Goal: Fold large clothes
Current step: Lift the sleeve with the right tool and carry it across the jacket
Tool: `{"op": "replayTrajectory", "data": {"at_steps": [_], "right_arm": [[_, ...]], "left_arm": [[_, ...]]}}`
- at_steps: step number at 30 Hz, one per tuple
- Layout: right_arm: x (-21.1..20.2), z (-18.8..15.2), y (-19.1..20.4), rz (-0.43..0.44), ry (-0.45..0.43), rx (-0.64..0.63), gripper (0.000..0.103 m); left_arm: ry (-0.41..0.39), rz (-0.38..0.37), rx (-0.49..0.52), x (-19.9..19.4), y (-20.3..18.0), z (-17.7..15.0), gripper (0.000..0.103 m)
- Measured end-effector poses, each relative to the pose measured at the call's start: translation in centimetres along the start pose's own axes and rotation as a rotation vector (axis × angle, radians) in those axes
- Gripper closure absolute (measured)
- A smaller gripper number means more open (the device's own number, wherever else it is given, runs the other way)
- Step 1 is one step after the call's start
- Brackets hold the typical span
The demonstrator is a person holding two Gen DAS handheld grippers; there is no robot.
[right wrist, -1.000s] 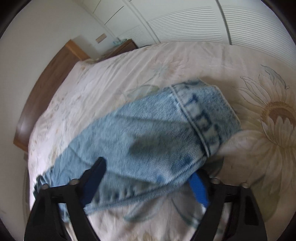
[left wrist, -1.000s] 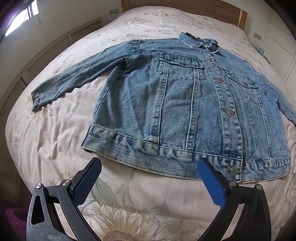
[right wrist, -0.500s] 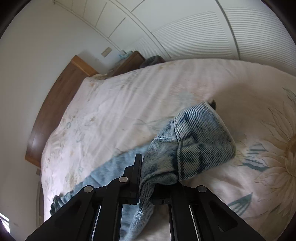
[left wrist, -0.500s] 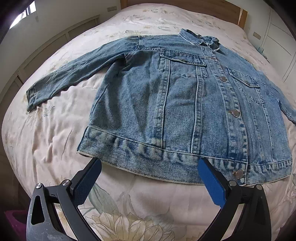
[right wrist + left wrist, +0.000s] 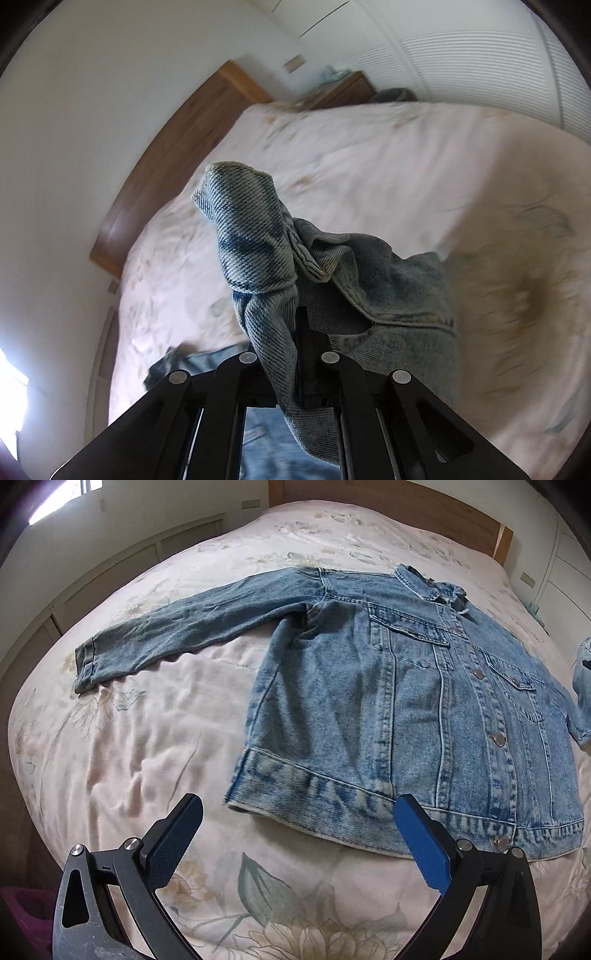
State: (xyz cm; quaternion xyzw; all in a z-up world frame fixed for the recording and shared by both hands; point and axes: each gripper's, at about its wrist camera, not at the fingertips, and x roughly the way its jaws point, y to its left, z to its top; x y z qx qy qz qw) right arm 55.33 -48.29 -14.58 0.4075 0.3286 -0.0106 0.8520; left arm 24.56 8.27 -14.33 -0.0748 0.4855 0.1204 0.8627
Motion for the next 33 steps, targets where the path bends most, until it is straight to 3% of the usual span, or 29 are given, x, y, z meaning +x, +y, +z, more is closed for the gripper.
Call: {"op": "replayTrajectory", "data": {"at_steps": [13,18,25,33], "right_arm": [[8.9,-10.6,18.1,0.232,0.217,-0.158,0.098],[10.5,-15.2,21.7,0.275,0.280,-0.232,0.098],[12.5,-22.0,25.9,0.231,0.357,-0.416,0.096],[13.7,-28.5,27.3,0.161,0.422,-0.592,0.094]], "left_arm": [[-0.046,0.037,-0.053,0.1,5.9,0.1,0.001],[-0.045,0.043,-0.065,0.2,7.3,-0.3,0.001],[-0.046,0.046,-0.062,0.8,7.8,-0.2,0.001],[-0.030,0.019,-0.028,1.5,6.8,-0.5,0.001]]}}
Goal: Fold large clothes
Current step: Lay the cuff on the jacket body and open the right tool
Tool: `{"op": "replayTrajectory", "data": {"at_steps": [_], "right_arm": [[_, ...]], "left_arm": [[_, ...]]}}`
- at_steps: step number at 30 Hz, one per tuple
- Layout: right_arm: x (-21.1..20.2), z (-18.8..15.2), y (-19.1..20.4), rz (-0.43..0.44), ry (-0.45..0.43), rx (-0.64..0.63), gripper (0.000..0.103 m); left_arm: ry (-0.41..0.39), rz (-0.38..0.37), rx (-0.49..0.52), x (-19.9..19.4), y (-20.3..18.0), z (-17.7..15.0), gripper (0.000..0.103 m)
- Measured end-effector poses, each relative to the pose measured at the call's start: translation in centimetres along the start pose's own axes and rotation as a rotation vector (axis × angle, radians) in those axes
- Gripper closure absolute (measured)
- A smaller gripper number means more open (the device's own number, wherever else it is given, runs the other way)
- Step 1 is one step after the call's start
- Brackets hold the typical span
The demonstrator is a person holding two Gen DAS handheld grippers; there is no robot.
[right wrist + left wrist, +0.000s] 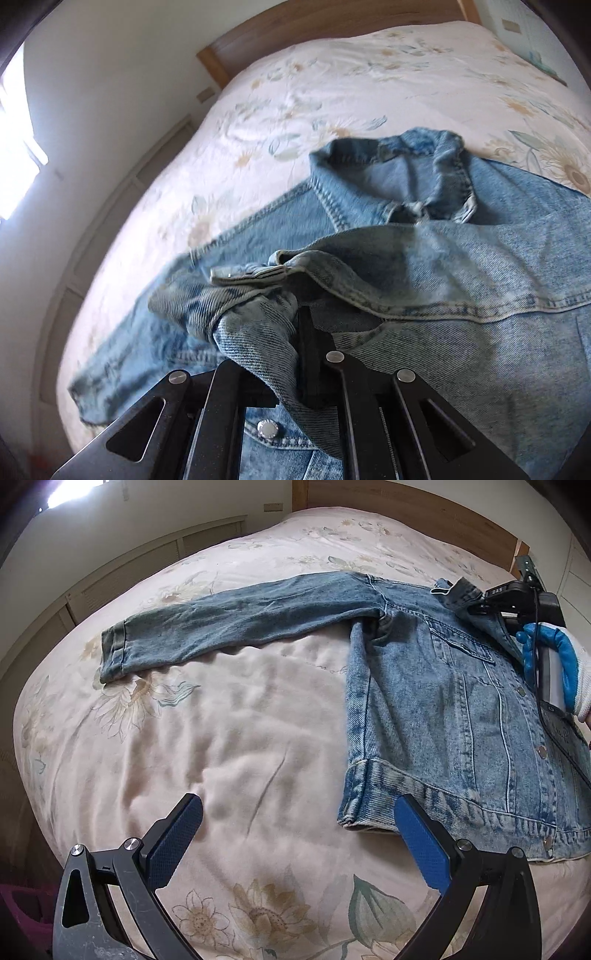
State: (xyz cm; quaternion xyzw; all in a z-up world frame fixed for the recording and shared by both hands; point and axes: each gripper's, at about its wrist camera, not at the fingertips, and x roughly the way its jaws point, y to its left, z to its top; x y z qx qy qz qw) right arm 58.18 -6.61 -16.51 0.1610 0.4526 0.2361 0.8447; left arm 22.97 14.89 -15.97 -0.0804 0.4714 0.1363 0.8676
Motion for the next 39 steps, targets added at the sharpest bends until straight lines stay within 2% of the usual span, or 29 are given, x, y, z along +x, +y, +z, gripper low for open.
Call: {"op": "replayTrajectory", "data": {"at_steps": [3,7,9,11,13,14,20,27,39], "right_arm": [[2.0,-1.1,0.5,-0.036,0.058,-0.029,0.092],[3.3,-2.4,1.1,-0.081,0.093,-0.061,0.086],[3.3,-2.7,1.7,-0.094,0.091,-0.084,0.077],[3.5,-2.8,2.7,-0.098,0.103,-0.125,0.055],[3.6,-3.3,4.1,-0.087,0.120,-0.172,0.042],[3.6,-3.5,4.8,-0.089,0.126,-0.192,0.039],[3.0,-4.2,7.2,-0.078,0.123,-0.247,0.033],[0.7,-3.6,5.8,-0.072,0.106,-0.233,0.032],[-1.3,-3.7,5.9,-0.061,0.050,-0.344,0.032]], "left_arm": [[0.004,-0.006,0.007,0.1,-0.3,-0.1,0.001],[0.011,-0.022,0.011,0.1,-0.8,-0.1,0.001],[0.013,-0.028,0.014,0.0,-1.0,-0.1,0.001],[0.013,-0.032,0.018,-0.1,-1.4,0.0,0.001],[0.009,-0.036,0.019,-0.4,-1.7,0.0,0.001],[0.005,-0.040,0.020,-0.5,-1.8,0.0,0.001],[-0.045,-0.035,0.051,-1.9,-2.9,0.2,0.001],[-0.078,-0.033,0.057,-2.7,-3.9,1.2,0.001],[-0.062,-0.026,0.085,-2.3,-5.9,1.5,0.001]]}}
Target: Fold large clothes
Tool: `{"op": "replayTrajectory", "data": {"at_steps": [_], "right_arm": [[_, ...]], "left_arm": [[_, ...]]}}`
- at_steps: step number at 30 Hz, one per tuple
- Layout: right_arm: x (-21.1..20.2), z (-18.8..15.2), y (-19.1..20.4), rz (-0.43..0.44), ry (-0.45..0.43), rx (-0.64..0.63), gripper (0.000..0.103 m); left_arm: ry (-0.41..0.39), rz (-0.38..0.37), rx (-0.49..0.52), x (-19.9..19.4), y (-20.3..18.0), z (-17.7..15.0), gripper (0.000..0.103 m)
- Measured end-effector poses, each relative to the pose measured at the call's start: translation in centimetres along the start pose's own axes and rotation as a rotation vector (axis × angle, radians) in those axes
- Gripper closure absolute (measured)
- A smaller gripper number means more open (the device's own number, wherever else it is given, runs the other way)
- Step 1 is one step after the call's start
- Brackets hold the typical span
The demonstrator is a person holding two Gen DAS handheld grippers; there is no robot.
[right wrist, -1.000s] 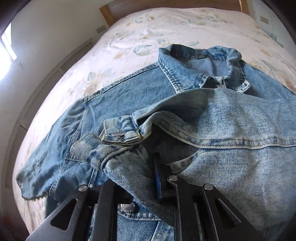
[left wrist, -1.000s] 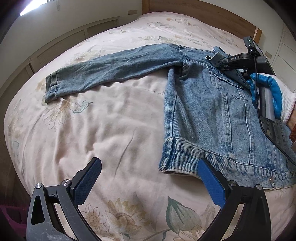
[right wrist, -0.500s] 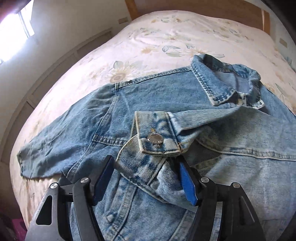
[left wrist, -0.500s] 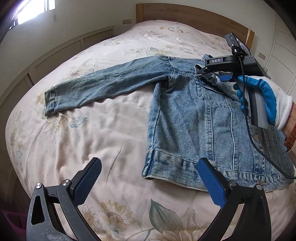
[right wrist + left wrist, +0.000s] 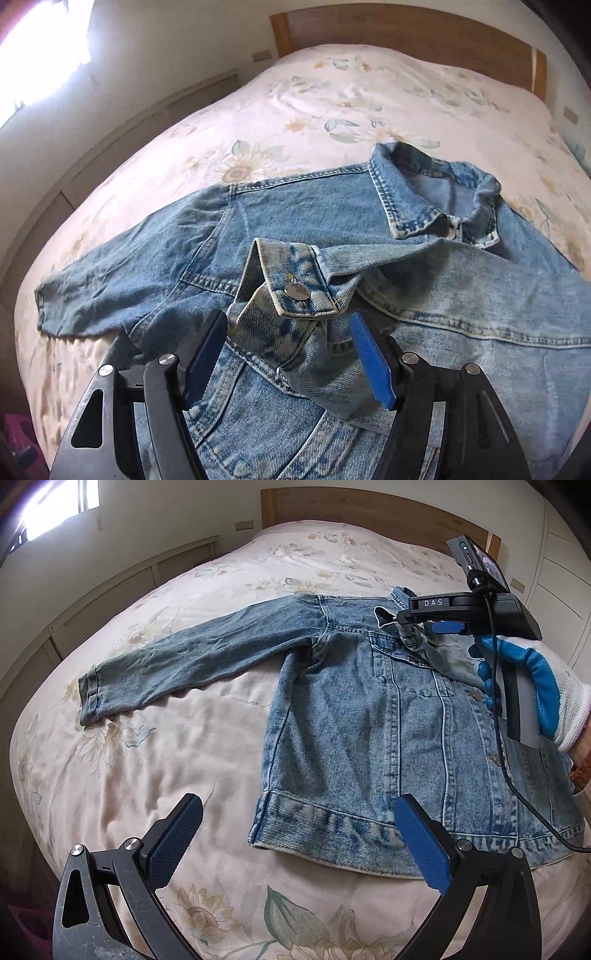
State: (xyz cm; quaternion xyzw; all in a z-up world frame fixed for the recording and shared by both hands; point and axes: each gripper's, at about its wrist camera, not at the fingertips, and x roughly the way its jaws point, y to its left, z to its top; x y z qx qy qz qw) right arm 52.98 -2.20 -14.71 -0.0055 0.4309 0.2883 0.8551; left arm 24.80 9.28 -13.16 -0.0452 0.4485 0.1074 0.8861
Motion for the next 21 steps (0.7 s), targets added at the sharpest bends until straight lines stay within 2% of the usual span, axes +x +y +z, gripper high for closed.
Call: {"op": "replayTrajectory", "data": {"at_steps": [9,21], "right_arm": [[-1.0,-0.7,-1.2,0.053,-0.034,-0.014,0.029],[-3.8,-1.6,-4.2,-0.074,-0.099,-0.092,0.028]], "left_arm": [[0.005,0.019,-0.014,1.3,-0.5,0.5,0.001],[-0.002,0.015,0.016,2.6,-2.5,1.7,0.001]]}}
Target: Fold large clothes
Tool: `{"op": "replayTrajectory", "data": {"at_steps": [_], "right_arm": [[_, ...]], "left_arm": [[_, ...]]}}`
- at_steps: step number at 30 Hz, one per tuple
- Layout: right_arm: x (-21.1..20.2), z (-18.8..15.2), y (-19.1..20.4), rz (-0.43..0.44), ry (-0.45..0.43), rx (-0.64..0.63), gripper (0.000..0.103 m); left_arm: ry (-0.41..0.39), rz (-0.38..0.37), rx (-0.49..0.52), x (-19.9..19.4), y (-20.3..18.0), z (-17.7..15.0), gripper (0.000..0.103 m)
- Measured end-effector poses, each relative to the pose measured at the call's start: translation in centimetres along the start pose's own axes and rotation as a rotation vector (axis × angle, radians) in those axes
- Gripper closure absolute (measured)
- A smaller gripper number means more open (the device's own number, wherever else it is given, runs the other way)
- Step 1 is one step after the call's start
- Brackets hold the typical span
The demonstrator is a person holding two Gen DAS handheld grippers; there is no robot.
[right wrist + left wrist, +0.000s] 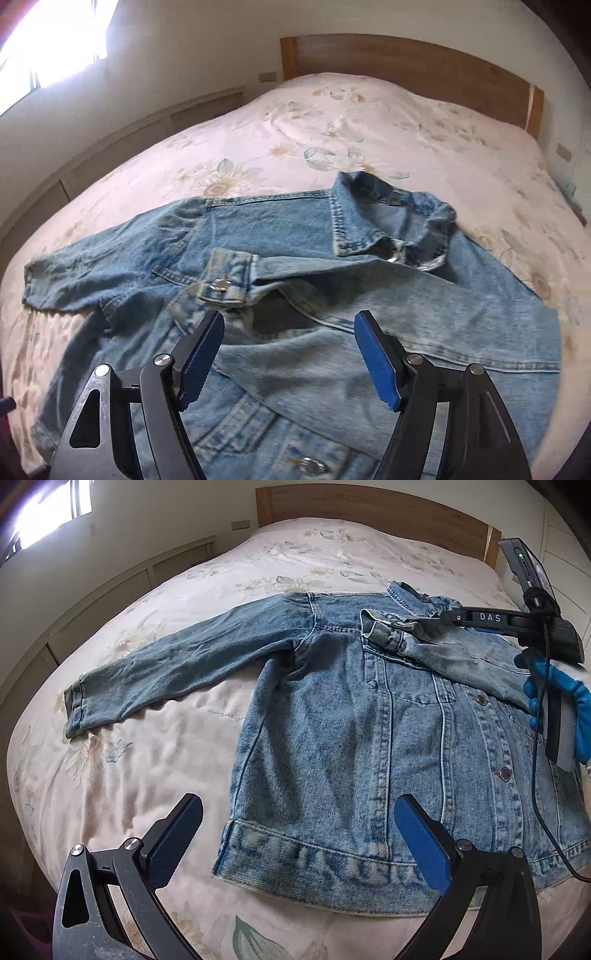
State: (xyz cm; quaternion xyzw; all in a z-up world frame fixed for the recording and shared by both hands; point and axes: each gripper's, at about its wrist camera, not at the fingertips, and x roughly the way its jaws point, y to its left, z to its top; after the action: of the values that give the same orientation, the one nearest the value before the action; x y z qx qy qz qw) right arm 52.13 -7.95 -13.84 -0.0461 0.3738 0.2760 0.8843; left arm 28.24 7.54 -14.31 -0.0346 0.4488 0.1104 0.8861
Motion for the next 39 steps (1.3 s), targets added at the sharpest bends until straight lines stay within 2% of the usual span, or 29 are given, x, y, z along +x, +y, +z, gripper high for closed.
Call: {"op": "replayTrajectory", "data": {"at_steps": [8,16,23,28,32,35,39], "right_arm": [[-0.8,-1.5,-3.5,-0.063,0.017,0.000,0.028],[-1.4,-3.1,-7.5,-0.146,0.040,-0.011,0.028],[-0.5,-4.6,-10.0,-0.184,0.080,-0.005,0.028],[0.4,-5.5,-11.0,-0.186,0.113,-0.006,0.028],[0.7,-7.1,-13.1,-0.168,0.153,0.035,0.028],[-0.5,-8.7,-15.1,-0.176,0.157,0.048,0.028],[-2.6,-9.7,-17.5,-0.203,0.188,0.059,0.028]], "left_arm": [[-0.021,-0.013,0.046,1.9,-2.1,3.2,0.001],[-0.104,-0.045,0.116,6.6,-6.2,10.9,0.001],[-0.124,-0.102,0.135,11.4,-9.7,16.7,0.001],[-0.066,-0.084,0.169,15.5,-11.1,17.9,0.001],[0.016,0.008,0.161,19.3,-9.1,17.8,0.001],[0.054,-0.055,0.123,20.3,-6.7,18.0,0.001],[-0.003,-0.035,0.165,18.7,-6.8,18.8,0.001]]}}
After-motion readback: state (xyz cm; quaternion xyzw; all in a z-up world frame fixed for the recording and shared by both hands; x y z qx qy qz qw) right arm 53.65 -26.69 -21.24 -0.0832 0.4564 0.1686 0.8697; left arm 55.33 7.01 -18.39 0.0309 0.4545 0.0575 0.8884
